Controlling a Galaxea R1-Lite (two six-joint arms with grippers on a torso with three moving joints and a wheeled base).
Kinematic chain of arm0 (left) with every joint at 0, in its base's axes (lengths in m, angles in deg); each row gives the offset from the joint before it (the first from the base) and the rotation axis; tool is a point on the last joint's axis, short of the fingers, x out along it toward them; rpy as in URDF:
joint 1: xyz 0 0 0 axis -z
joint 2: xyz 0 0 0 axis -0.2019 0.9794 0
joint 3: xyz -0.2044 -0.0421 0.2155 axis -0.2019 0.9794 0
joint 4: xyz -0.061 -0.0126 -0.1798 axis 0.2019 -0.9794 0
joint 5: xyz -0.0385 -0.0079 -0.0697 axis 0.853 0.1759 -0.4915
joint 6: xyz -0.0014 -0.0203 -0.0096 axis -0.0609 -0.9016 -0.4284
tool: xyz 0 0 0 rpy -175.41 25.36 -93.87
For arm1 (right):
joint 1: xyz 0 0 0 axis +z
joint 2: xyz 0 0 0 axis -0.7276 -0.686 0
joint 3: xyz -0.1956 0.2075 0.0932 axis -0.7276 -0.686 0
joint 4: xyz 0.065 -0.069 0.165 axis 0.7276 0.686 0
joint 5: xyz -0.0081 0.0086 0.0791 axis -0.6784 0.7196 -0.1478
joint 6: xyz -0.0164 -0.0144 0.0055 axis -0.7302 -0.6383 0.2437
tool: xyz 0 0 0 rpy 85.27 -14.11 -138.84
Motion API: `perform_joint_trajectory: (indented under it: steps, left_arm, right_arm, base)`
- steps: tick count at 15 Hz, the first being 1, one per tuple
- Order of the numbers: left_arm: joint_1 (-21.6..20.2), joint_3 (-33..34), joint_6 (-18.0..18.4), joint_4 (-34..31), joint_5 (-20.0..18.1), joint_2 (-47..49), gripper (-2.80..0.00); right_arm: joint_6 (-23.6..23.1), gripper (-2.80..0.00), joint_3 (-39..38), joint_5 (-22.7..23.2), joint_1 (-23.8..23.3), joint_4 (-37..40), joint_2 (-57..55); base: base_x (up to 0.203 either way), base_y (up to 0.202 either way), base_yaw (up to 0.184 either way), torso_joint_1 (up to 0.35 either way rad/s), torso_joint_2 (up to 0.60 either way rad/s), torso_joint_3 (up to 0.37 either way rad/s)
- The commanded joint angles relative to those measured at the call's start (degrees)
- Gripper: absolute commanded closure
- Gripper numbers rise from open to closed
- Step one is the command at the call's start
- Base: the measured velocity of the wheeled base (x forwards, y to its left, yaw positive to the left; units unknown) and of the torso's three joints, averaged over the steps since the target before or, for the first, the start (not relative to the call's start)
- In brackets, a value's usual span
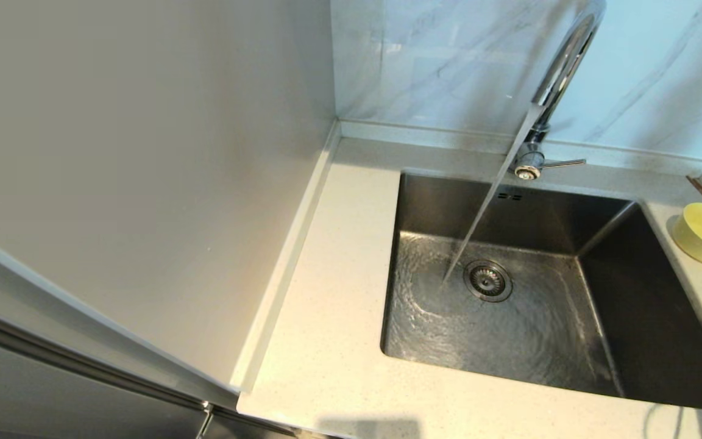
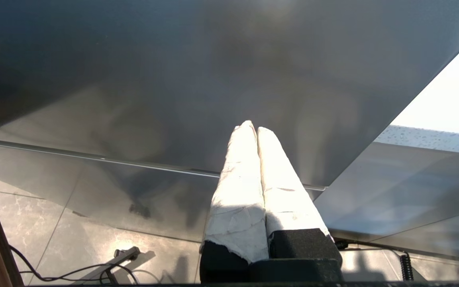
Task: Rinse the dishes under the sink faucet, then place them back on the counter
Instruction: Place the plate on the table, then turn off the faucet
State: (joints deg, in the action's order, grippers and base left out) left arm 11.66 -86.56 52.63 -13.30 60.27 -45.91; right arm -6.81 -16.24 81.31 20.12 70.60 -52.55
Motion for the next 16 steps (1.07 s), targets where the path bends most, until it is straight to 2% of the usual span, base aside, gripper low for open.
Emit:
perform_joint_trajectory:
  steps: [1,3,5,6,8,10,11,12,13,14,16]
  left_arm:
    - [0.0,0.0,0.0,0.0,0.0,0.0,0.00]
    - [0.0,0.0,0.0,0.0,0.0,0.0,0.00]
    - [0.0,0.0,0.0,0.0,0.0,0.0,0.00]
    - [0.0,0.0,0.0,0.0,0.0,0.0,0.00]
    - [0.0,0.0,0.0,0.0,0.0,0.0,0.00]
    - [0.0,0.0,0.0,0.0,0.0,0.0,0.00]
    - [0.0,0.0,0.0,0.0,0.0,0.0,0.00]
    - [0.0,0.0,0.0,0.0,0.0,0.0,0.00]
    - [0.0,0.0,0.0,0.0,0.0,0.0,0.00]
    - [0.0,0.0,0.0,0.0,0.0,0.0,0.00]
    - [0.0,0.0,0.0,0.0,0.0,0.0,0.00]
  right_arm:
    - [0.5,-2.80,1.3,3.7,0.1,1.5,5.3]
    - [6.5,-2.80,4.0,10.1,0.2,3.7,10.2]
    - [15.4,-2.80,8.0,12.3,0.6,6.9,12.4]
    - [18.0,-2.80,8.4,12.1,0.6,7.3,12.7]
    - [18.2,-2.80,7.4,8.1,0.4,6.6,13.7]
    - [17.5,-2.80,7.0,-1.5,0.4,3.9,13.4]
    - [16.3,-2.80,8.4,-4.4,0.7,4.1,13.2]
    - [15.0,-2.80,10.3,-5.2,1.4,6.7,13.1]
    - [13.5,-2.22,11.3,-5.5,2.0,10.6,13.2]
    - [10.9,0.00,11.7,-5.6,2.7,11.6,13.1]
    - [9.5,0.00,13.5,-4.1,5.4,14.6,11.9]
  base:
    - [0.000,0.000,0.000,0.000,0.00,0.000]
    - [0.000,0.000,0.000,0.000,0.00,0.000]
    - [0.000,0.000,0.000,0.000,0.00,0.000]
    - [0.000,0.000,0.000,0.000,0.00,0.000]
    - [0.000,0.000,0.000,0.000,0.00,0.000]
    - [0.000,0.000,0.000,0.000,0.00,0.000]
    - [0.000,0.000,0.000,0.000,0.00,0.000]
    - [0.000,0.000,0.000,0.000,0.00,0.000]
    - [0.000,0.000,0.000,0.000,0.00,0.000]
    - [0.000,0.000,0.000,0.000,0.00,0.000]
    - [0.000,0.000,0.000,0.000,0.00,0.000]
